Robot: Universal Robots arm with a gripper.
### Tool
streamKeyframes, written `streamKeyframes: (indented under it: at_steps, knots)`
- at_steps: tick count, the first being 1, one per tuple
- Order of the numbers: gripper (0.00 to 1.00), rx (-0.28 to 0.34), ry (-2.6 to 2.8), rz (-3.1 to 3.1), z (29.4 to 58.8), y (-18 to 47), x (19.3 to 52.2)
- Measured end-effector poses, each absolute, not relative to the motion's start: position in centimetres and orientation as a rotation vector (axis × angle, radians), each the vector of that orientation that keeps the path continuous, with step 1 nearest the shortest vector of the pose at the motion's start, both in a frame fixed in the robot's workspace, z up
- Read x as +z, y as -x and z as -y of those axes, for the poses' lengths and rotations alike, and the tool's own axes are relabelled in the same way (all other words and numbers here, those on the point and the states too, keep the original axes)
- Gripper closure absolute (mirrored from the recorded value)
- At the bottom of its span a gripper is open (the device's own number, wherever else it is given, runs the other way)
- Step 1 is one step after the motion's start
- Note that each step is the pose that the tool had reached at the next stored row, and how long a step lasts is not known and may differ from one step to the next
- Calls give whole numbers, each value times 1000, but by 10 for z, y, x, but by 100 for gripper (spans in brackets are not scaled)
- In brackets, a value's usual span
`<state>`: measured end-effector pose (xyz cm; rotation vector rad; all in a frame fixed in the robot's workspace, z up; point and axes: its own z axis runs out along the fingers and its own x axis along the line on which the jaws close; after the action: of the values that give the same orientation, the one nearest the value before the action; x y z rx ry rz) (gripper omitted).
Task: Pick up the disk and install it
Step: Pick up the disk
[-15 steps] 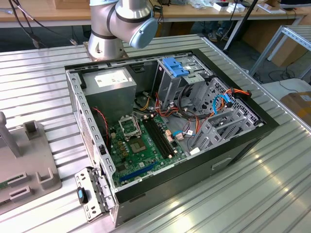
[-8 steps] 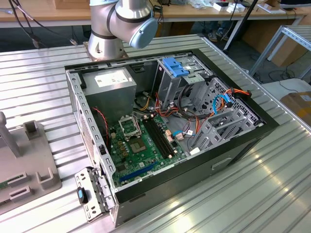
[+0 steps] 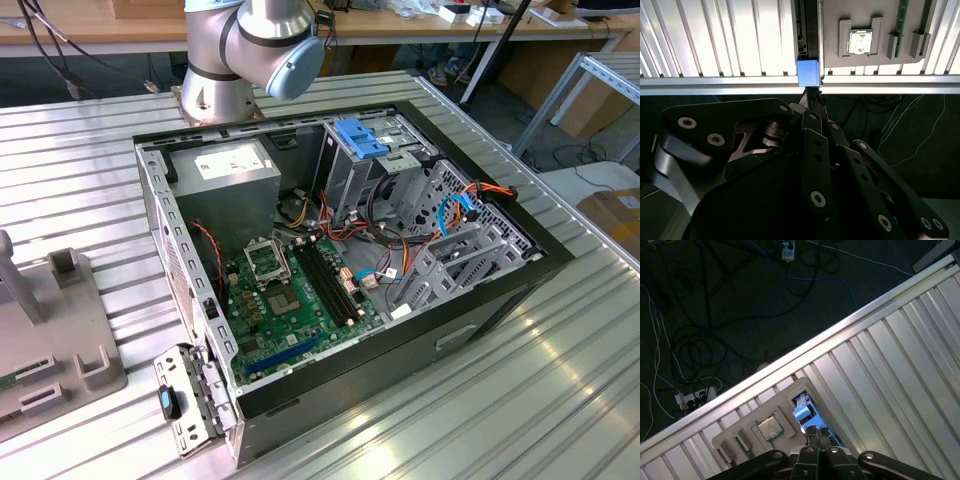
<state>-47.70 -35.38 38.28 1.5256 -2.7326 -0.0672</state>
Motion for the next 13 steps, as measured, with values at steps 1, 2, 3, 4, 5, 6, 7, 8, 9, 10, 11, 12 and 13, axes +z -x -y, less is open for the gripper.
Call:
streamKeyframes:
  at_steps: [1,2,3,4,5,6,7,8,9,10,11,12,13]
  knots:
    - [89,-67,-1531,2729,354,477,383]
    - [89,-67,-1541,2724,354,477,383]
    - [89,-67,-1554,2716,354,477,383]
    - [89,-67,-1577,2703,354,477,383]
    - [89,-67,-1596,2691,354,477,383]
    - [89,-67,-1618,2677,354,477,383]
    - [89,-67,-1623,2674,354,477,383]
    - [89,-67,-1624,2674,354,477,383]
    - [89,-67,-1624,2673,354,477,383]
    - [89,-67,-1624,2673,354,477,383]
    - [89,-66,-1624,2673,354,477,383]
    - [89,-67,-1624,2673,354,477,383]
    - [89,-67,-1624,2673,354,477,383]
